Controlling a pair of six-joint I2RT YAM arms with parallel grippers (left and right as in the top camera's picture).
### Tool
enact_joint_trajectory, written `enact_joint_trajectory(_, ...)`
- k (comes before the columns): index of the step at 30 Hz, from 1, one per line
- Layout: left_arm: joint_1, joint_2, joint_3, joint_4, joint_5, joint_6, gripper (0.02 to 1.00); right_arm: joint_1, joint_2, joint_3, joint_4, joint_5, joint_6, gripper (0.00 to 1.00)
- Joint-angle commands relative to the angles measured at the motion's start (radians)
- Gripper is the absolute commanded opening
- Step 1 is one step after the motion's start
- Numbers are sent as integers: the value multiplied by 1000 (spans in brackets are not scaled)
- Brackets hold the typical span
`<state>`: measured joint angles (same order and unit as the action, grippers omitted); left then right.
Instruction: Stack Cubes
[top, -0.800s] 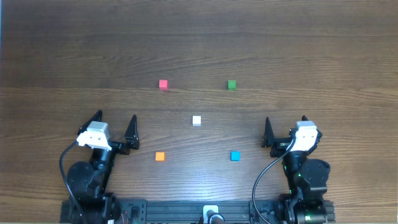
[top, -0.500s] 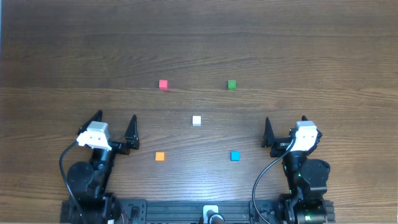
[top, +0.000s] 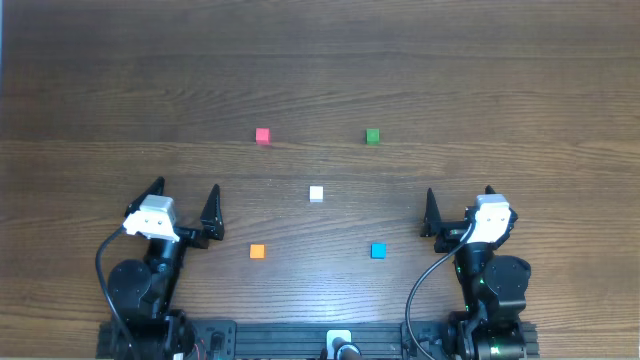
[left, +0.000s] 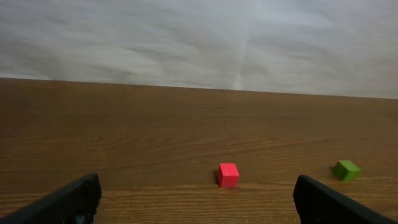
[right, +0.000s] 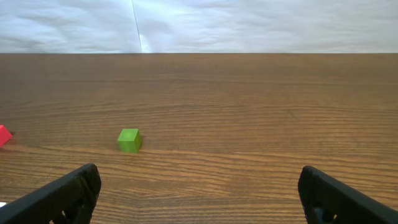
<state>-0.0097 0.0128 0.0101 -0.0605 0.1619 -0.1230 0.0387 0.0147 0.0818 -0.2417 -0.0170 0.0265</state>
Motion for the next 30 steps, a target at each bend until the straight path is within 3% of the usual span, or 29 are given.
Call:
enact_joint_trajectory(1, 6, -6, -4, -1, 1, 16, 1000, -7, -9, -9, 3, 0, 2, 991)
enact_joint_trajectory(5, 7, -6, -4, -16, -132, 15, 1000, -7, -9, -9, 3, 0, 2, 993)
enact_joint_trajectory(8, 6, -5, -4, -16, -124, -2, 1000, -7, -9, -9, 3, 0, 2, 991)
enact_joint_trajectory(12, -13, 13, -4, 16, -119, -177, 1000, -7, -9, -9, 3, 0, 2, 991)
enact_joint_trajectory(18, -74, 260, 117, 56, -57, -186, 998, -7, -9, -9, 3, 0, 2, 993)
enact_joint_trajectory(20, -116, 494, 295, 23, -35, -203, 998, -7, -9, -9, 3, 0, 2, 993)
enact_joint_trajectory(23, -200, 889, 692, -211, -40, -203, 996, -7, -9, -9, 3, 0, 2, 993)
enact_joint_trajectory(30, -311, 1504, 1374, -737, -146, -204, 998, -7, -9, -9, 3, 0, 2, 993)
